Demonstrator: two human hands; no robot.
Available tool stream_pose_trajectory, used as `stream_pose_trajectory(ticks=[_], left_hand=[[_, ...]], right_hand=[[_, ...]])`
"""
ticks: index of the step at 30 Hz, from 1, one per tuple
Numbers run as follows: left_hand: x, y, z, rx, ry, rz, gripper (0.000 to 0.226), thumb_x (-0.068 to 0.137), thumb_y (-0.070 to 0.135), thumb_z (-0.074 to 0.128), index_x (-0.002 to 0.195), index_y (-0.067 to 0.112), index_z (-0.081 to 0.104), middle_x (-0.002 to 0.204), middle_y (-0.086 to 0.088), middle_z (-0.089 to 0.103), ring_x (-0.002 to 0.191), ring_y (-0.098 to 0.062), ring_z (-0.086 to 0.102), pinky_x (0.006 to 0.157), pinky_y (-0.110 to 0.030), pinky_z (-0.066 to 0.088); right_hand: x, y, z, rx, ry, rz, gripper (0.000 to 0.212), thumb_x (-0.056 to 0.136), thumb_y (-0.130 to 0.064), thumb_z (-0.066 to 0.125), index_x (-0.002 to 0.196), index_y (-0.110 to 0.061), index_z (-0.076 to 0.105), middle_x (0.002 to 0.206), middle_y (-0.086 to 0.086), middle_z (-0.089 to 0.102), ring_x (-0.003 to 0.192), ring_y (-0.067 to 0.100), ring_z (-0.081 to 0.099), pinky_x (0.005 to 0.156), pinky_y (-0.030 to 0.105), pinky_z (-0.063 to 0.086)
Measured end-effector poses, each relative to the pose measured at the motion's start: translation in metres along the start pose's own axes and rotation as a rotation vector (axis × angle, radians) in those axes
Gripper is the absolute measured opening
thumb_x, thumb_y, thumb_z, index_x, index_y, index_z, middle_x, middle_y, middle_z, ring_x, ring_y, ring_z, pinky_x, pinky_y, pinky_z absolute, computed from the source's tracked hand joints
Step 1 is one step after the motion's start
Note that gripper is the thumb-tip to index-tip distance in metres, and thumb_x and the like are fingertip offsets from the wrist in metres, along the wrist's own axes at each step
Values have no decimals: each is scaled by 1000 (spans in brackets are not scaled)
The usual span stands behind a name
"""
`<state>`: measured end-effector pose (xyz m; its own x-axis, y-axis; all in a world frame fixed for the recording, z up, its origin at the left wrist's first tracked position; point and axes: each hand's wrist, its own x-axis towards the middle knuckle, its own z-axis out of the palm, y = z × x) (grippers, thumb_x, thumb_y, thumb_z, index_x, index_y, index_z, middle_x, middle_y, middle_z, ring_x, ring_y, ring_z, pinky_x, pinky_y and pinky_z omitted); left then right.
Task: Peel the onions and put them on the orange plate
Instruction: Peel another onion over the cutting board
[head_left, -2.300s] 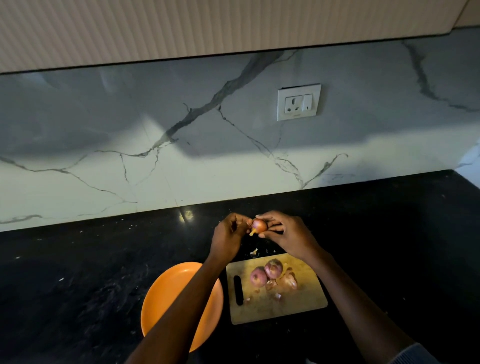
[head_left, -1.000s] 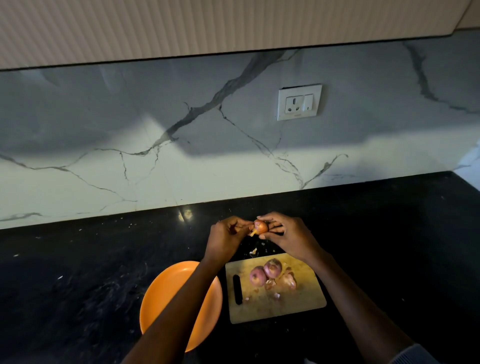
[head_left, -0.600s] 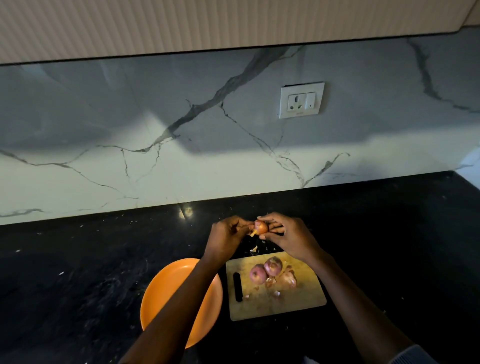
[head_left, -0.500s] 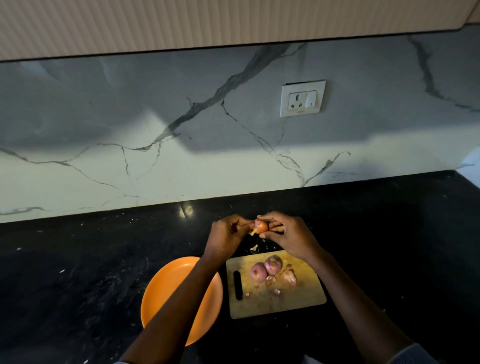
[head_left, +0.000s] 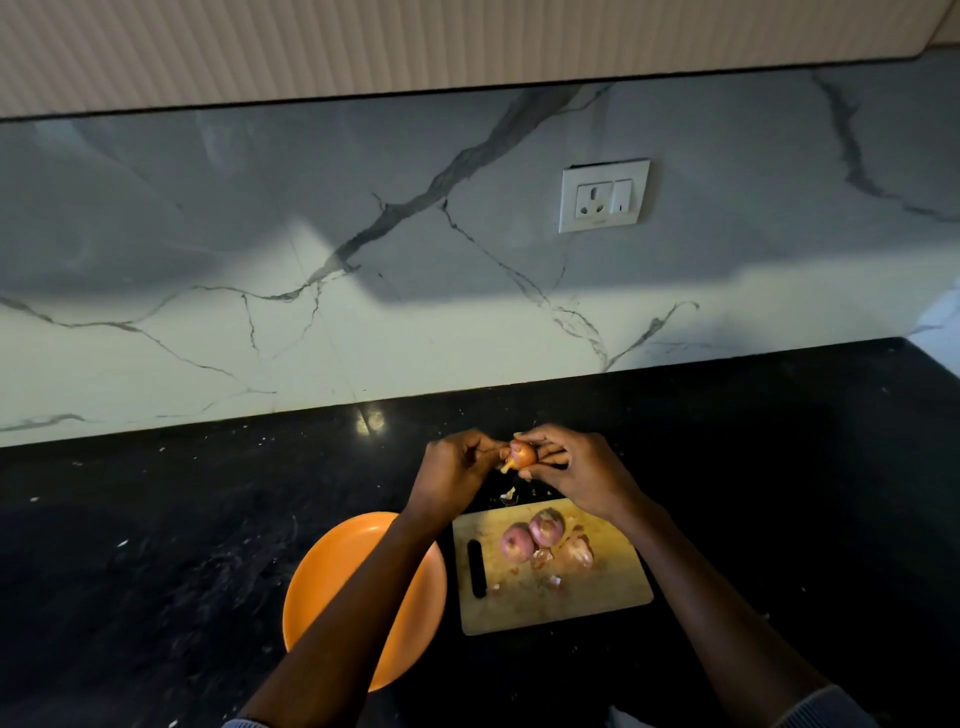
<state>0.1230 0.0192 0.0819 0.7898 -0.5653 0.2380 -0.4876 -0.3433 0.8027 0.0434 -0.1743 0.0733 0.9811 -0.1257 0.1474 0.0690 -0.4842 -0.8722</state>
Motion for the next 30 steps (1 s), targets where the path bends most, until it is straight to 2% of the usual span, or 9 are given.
stream_pose_trajectory(ticks=[5, 9, 11, 14, 18, 20, 23, 27, 30], left_hand=[[1, -1, 1, 4, 14, -16, 4, 91, 17, 73, 87, 15, 73, 77, 14, 69, 76, -2, 68, 65, -13, 50], [2, -3, 4, 5, 17, -43, 8, 90, 17, 74, 86, 10, 73, 81, 4, 74, 75, -5, 69, 69, -25, 56], [3, -3, 5, -3, 20, -31, 9, 87, 15, 76, 82, 12, 71, 78, 7, 72, 73, 0, 68, 67, -20, 55], [2, 0, 6, 23, 34, 33, 16, 84, 12, 79, 79, 20, 66, 74, 14, 63, 71, 5, 64, 62, -7, 46], [-1, -2, 6, 23, 38, 40, 16, 83, 13, 80, 81, 18, 65, 76, 11, 63, 72, -2, 64, 62, -17, 50], [-1, -3, 7, -36, 47, -11, 15, 81, 12, 81, 81, 14, 66, 75, 7, 67, 71, -3, 66, 62, -15, 50], [-1, -1, 8, -146, 70, -134, 19, 80, 10, 82, 83, 20, 66, 77, 2, 73, 71, -2, 68, 66, -17, 52], [1, -3, 9, -259, 95, -253, 15, 82, 8, 79, 84, 19, 69, 77, 5, 73, 71, -5, 69, 67, -21, 54], [2, -8, 6, -363, 195, -366, 5, 87, 11, 75, 88, 14, 71, 78, 1, 74, 70, -7, 69, 67, -25, 54]], right_hand=[[1, 0, 2, -23, -10, 14, 46, 78, -8, 85, 119, -22, 70, 108, -10, 74, 99, 1, 71, 90, 23, 57], [2, -1, 1, -18, -18, 21, 46, 78, -8, 84, 119, -22, 70, 108, -9, 74, 99, 2, 71, 90, 24, 57], [1, -1, 1, -16, -17, 18, 45, 78, -7, 84, 119, -21, 70, 108, -9, 74, 99, 2, 71, 89, 23, 57], [1, -3, 2, -19, -16, 22, 45, 78, -6, 84, 119, -19, 70, 109, -8, 74, 100, 1, 70, 90, 21, 56], [1, -3, 3, -13, -15, 4, 44, 80, -8, 83, 120, -20, 69, 111, -9, 74, 102, 0, 70, 90, 20, 56], [1, -4, 3, 10, -7, 14, 44, 80, -7, 82, 120, -19, 70, 112, -7, 74, 103, 2, 70, 91, 21, 56], [-1, -3, 3, 85, 14, 20, 43, 80, -1, 81, 119, -16, 70, 112, -4, 74, 104, 6, 70, 91, 21, 56], [-4, -5, 3, 170, 27, 33, 46, 80, 1, 81, 117, -23, 69, 115, -4, 73, 108, 8, 69, 94, 25, 55], [-5, -7, 1, 221, 44, 42, 47, 81, 0, 80, 116, -28, 68, 117, -4, 72, 112, 9, 68, 93, 22, 54]])
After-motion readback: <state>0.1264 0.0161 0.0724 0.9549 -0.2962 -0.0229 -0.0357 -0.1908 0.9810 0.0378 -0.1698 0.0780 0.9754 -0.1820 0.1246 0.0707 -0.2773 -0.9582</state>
